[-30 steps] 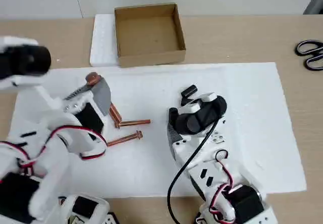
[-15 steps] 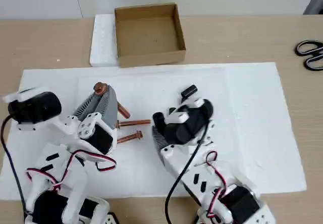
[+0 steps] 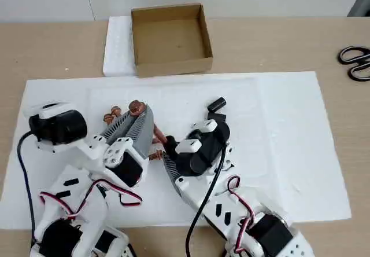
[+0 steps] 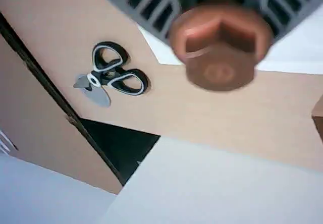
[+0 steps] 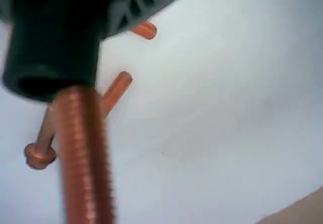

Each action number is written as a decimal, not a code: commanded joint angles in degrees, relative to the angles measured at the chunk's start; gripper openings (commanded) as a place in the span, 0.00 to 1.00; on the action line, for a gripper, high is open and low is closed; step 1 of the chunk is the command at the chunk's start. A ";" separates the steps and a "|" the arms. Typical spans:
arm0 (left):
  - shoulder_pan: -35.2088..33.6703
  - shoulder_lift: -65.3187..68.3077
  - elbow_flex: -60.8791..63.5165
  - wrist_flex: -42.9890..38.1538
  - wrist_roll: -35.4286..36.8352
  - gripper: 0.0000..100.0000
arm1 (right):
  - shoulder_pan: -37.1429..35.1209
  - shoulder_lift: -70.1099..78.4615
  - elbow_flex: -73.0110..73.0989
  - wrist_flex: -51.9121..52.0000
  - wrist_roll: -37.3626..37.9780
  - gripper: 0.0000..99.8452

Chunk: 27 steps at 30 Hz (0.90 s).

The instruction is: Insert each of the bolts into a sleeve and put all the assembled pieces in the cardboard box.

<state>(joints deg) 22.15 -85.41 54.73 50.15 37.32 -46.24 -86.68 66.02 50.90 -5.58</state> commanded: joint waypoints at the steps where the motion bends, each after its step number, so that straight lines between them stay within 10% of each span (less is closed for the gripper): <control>1: 0.44 -0.26 -0.57 -1.49 0.35 0.01 | -0.66 -0.66 -0.18 -1.63 0.53 0.00; 27: 6.15 -0.35 -0.13 6.24 0.35 0.01 | -4.62 -8.75 0.09 1.36 5.27 0.00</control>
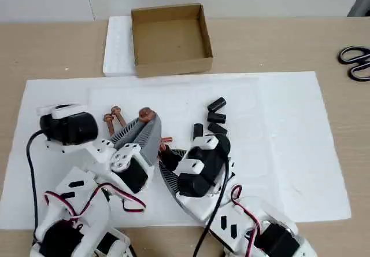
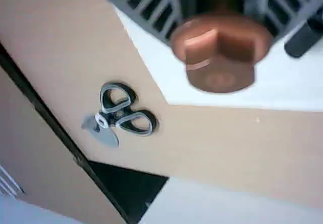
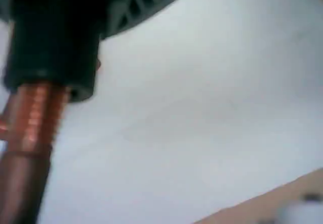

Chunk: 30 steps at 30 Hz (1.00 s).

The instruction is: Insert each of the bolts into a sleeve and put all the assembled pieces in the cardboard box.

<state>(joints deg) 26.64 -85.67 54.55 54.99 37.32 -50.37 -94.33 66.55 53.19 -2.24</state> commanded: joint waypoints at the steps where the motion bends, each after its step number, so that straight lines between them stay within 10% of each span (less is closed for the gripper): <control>1: 2.02 0.00 0.04 1.49 0.35 0.01 | -0.48 -1.10 -0.44 -1.80 2.55 0.00; 30: 9.76 -0.26 8.31 7.65 -3.52 0.10 | 4.26 -1.01 -0.44 -4.35 3.08 0.00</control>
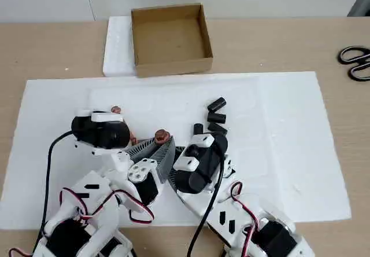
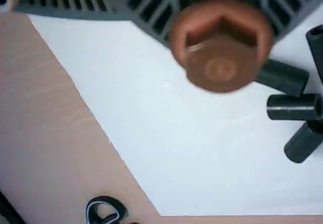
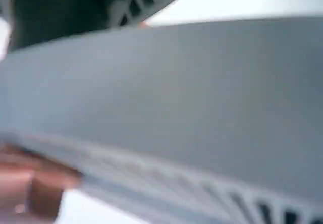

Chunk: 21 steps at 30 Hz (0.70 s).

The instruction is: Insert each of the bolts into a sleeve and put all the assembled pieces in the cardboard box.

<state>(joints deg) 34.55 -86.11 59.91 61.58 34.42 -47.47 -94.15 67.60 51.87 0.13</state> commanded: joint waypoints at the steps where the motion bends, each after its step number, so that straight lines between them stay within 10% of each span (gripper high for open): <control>1: 1.85 0.18 3.47 1.05 -0.62 0.14 | 1.36 -1.19 -1.49 -3.03 0.70 0.00; 21: -7.30 0.53 4.97 -3.87 -12.75 0.23 | 1.63 -1.19 -0.09 -2.51 0.70 0.00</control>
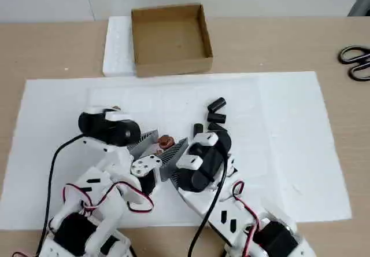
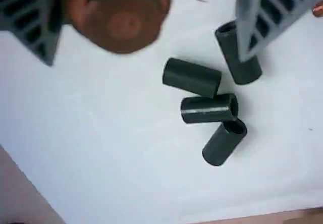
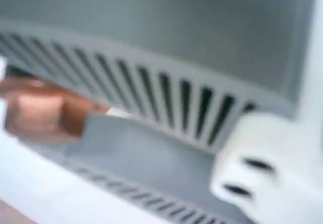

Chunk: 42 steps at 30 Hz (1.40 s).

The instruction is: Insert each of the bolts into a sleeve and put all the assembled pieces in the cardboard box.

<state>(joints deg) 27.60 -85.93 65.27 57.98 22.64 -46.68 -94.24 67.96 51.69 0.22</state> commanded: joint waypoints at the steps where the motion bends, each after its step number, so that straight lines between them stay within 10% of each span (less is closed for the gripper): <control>1: -0.35 0.35 -1.10 -0.18 -0.88 0.23 | 0.84 -1.45 0.18 -2.33 0.62 0.00; 20: -8.79 13.89 -22.37 -1.32 3.34 0.23 | 0.92 -1.10 3.87 -2.42 0.35 0.00; 42: -24.09 49.05 -37.67 -2.29 3.34 0.01 | 22.29 0.75 13.45 -13.76 -1.85 0.00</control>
<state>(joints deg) 3.87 -38.46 30.02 57.10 25.71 -25.49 -94.77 81.85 41.93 -0.92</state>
